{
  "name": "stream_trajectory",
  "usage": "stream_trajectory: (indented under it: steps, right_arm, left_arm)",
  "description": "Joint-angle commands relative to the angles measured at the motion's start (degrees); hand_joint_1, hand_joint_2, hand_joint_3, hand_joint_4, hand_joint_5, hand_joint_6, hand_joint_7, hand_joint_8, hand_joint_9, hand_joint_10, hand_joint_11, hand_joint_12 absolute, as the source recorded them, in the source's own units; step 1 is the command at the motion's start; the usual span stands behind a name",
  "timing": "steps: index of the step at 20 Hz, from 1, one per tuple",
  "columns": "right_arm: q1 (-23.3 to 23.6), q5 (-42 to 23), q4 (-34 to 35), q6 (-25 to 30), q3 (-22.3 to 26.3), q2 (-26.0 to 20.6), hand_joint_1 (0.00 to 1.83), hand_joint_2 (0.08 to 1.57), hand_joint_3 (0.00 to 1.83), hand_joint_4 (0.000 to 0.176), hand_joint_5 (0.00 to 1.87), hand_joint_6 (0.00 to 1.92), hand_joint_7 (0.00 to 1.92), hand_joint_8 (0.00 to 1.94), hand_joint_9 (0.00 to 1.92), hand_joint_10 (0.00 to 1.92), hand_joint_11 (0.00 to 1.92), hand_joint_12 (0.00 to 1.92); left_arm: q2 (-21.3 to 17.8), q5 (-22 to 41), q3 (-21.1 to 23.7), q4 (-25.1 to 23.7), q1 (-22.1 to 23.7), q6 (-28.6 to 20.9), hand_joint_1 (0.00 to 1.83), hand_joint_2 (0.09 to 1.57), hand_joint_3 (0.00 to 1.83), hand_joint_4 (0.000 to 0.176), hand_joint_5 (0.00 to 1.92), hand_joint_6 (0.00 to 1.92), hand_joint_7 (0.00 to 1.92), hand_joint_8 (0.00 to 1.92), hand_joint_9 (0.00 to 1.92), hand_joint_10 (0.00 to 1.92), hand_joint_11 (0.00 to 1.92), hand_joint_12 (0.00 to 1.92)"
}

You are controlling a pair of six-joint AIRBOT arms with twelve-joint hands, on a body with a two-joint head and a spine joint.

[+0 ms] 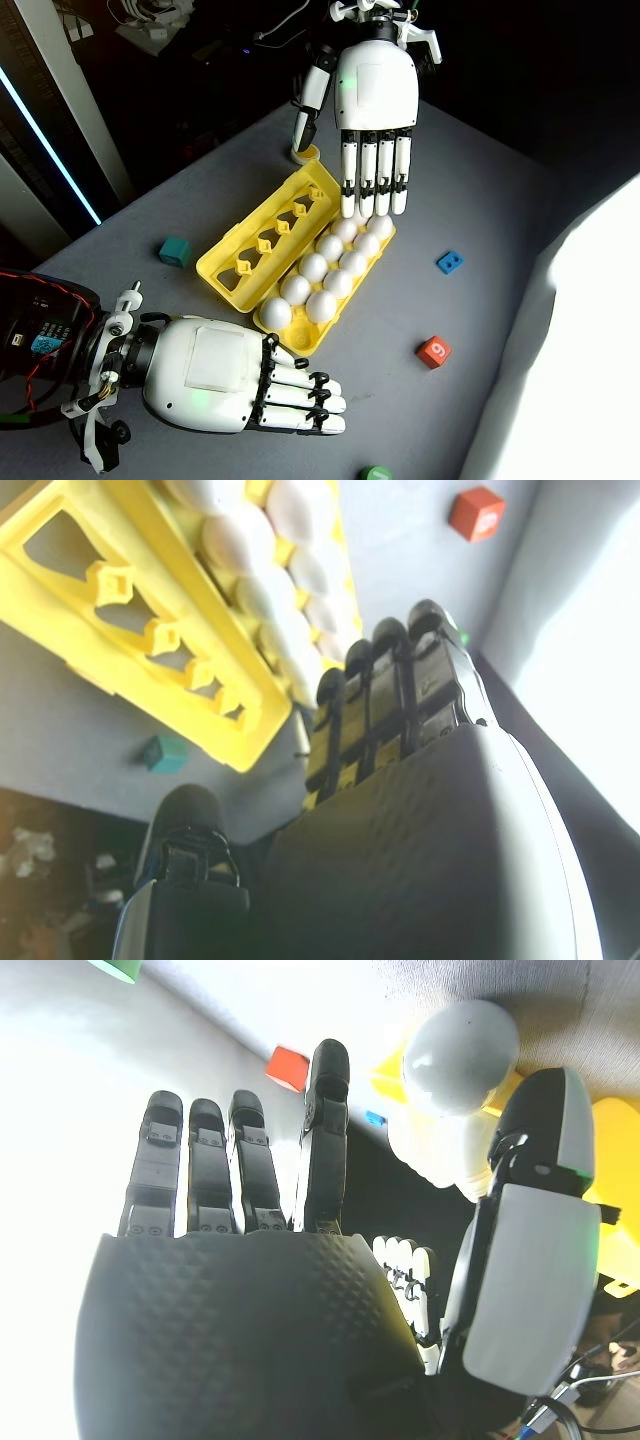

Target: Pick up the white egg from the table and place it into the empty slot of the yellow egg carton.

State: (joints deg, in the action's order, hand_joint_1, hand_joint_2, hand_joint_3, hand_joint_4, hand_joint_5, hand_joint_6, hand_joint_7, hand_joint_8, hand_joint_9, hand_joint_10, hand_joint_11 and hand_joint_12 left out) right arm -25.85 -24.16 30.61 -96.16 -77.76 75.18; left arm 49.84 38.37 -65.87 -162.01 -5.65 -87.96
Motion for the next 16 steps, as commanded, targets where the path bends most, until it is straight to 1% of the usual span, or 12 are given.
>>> stream_trajectory:
  steps: [1, 3, 5, 6, 8, 9, 10, 11, 12, 13, 14, 16]
  right_arm:
    - [0.5, -6.0, -1.0, 0.3, 0.0, -0.1, 0.61, 0.79, 0.00, 0.102, 0.63, 0.01, 0.12, 0.00, 0.00, 0.00, 0.00, 0.00]
    - [0.5, -6.1, -1.0, 0.3, 0.0, 0.1, 0.62, 0.79, 0.00, 0.103, 0.63, 0.00, 0.10, 0.00, 0.00, 0.00, 0.00, 0.00]
    - [0.4, -6.2, -1.0, 0.5, 0.0, 0.3, 0.65, 0.78, 0.00, 0.093, 0.62, 0.00, 0.09, 0.00, 0.00, 0.00, 0.00, 0.00]
    - [0.4, -6.2, -1.0, 0.5, 0.0, 0.4, 0.63, 0.79, 0.00, 0.097, 0.61, 0.00, 0.08, 0.00, 0.00, 0.00, 0.00, 0.00]
    - [0.4, -6.3, -1.0, 0.5, 0.0, 0.5, 0.66, 0.78, 0.00, 0.076, 0.63, 0.01, 0.09, 0.00, 0.00, 0.00, 0.00, 0.00]
    - [0.4, -6.4, -1.0, 0.5, 0.0, 0.5, 0.65, 0.78, 0.00, 0.084, 0.63, 0.00, 0.10, 0.00, 0.00, 0.00, 0.00, 0.00]
    - [0.4, -6.5, -1.0, 0.5, 0.0, 0.5, 0.65, 0.78, 0.00, 0.080, 0.63, 0.01, 0.10, 0.01, 0.00, 0.00, 0.00, 0.00]
    - [0.4, -6.5, -1.0, 0.5, 0.0, 0.6, 0.62, 0.79, 0.00, 0.097, 0.61, 0.00, 0.07, 0.00, 0.00, 0.00, 0.00, 0.00]
    - [0.4, -6.5, -1.0, 0.5, 0.0, 0.6, 0.62, 0.79, 0.00, 0.095, 0.62, 0.01, 0.08, 0.00, 0.00, 0.00, 0.00, 0.00]
    - [0.4, -6.7, -1.0, 0.5, 0.0, 0.7, 0.62, 0.78, 0.00, 0.104, 0.64, 0.01, 0.11, 0.01, 0.00, 0.00, 0.00, 0.00]
    - [0.4, -6.7, -1.0, 0.5, 0.0, 0.7, 0.62, 0.78, 0.00, 0.104, 0.64, 0.01, 0.11, 0.01, 0.00, 0.00, 0.00, 0.00]
    - [0.4, -7.0, -1.0, 0.6, 0.0, 0.8, 0.65, 0.77, 0.00, 0.095, 0.66, 0.02, 0.15, 0.03, 0.00, 0.00, 0.00, 0.00]
  left_arm:
    - [0.1, -4.3, 0.1, 0.5, 0.7, 0.0, 0.00, 1.29, 0.00, 0.000, 0.11, 0.00, 0.09, 0.01, 0.04, 0.01, 0.00, 0.00]
    - [0.1, -4.3, 0.1, 0.5, 0.8, 0.0, 0.00, 1.29, 0.00, 0.000, 0.14, 0.01, 0.12, 0.02, 0.08, 0.02, 0.02, 0.01]
    - [0.1, -4.3, 0.1, 0.5, 0.8, 0.0, 0.00, 1.29, 0.00, 0.000, 0.13, 0.01, 0.10, 0.01, 0.05, 0.01, 0.00, 0.00]
    - [0.1, -4.3, 0.0, 0.5, 0.8, 0.0, 0.00, 1.29, 0.00, 0.000, 0.13, 0.01, 0.10, 0.01, 0.05, 0.01, 0.00, 0.00]
    - [0.1, -4.3, 0.0, 0.5, 0.8, 0.0, 0.00, 1.29, 0.00, 0.000, 0.15, 0.01, 0.13, 0.01, 0.07, 0.01, 0.02, 0.01]
    - [0.1, -4.3, 0.0, 0.5, 0.8, 0.0, 0.00, 1.29, 0.00, 0.000, 0.15, 0.01, 0.13, 0.01, 0.07, 0.01, 0.01, 0.01]
    - [0.1, -4.3, 0.0, 0.5, 0.8, 0.0, 0.00, 1.29, 0.00, 0.000, 0.15, 0.01, 0.13, 0.01, 0.08, 0.01, 0.02, 0.01]
    - [0.2, -4.3, 0.0, 0.5, 0.8, 0.0, 0.00, 1.29, 0.00, 0.000, 0.14, 0.00, 0.11, 0.01, 0.07, 0.01, 0.02, 0.01]
    - [0.2, -4.3, -0.1, 0.5, 0.8, 0.0, 0.00, 1.30, 0.00, 0.000, 0.13, 0.00, 0.11, 0.00, 0.07, 0.01, 0.02, 0.01]
    - [0.2, -4.3, -0.1, 0.5, 0.8, 0.0, 0.00, 1.29, 0.00, 0.000, 0.13, 0.00, 0.11, 0.00, 0.06, 0.00, 0.00, 0.01]
    - [0.2, -4.3, -0.1, 0.5, 0.8, 0.0, 0.00, 1.29, 0.00, 0.000, 0.13, 0.00, 0.11, 0.00, 0.06, 0.00, 0.00, 0.01]
    - [0.2, -4.3, -0.1, 0.5, 0.8, 0.0, 0.00, 1.29, 0.00, 0.000, 0.14, 0.00, 0.11, 0.00, 0.05, 0.00, 0.00, 0.01]
